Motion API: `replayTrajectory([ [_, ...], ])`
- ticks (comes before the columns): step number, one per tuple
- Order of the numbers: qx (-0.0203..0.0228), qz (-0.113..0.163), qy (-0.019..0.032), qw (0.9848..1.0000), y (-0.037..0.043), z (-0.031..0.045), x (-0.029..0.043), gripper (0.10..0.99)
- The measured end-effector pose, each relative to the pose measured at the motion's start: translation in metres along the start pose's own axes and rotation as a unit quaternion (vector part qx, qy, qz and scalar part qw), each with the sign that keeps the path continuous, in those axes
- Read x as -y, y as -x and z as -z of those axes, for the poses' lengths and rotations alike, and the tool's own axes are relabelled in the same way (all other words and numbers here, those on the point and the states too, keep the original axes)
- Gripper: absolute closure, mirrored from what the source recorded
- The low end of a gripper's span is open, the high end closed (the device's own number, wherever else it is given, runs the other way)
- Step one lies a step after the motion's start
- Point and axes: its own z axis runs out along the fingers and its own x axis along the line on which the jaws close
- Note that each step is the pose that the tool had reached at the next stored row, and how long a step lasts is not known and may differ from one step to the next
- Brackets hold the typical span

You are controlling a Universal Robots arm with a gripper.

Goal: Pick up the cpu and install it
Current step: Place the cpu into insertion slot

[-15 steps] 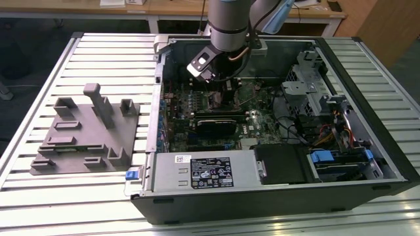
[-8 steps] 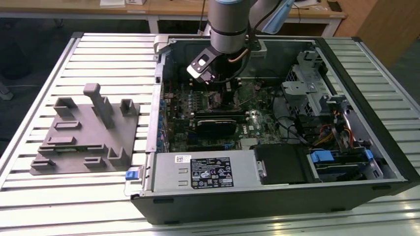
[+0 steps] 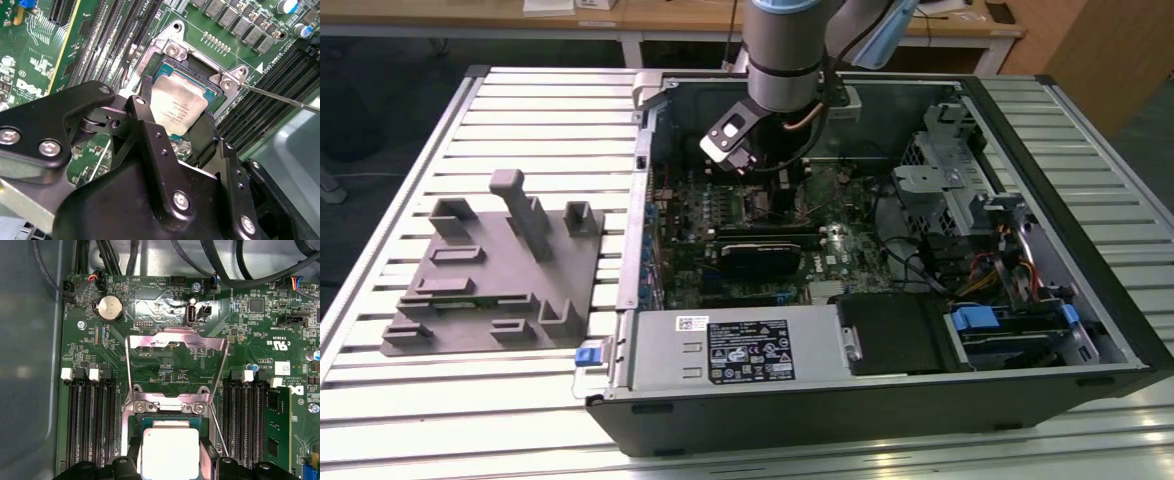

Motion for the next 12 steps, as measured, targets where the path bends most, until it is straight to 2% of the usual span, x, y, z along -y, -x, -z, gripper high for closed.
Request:
replayTrajectory([
  [11,-0.0001,0.000,0.0000,1.0000,-0.0001,-0.0009,0.0000,0.533],
  [12,0.0000,0.000,0.0000,1.0000,-0.0001,-0.0009,0.0000,0.471],
])
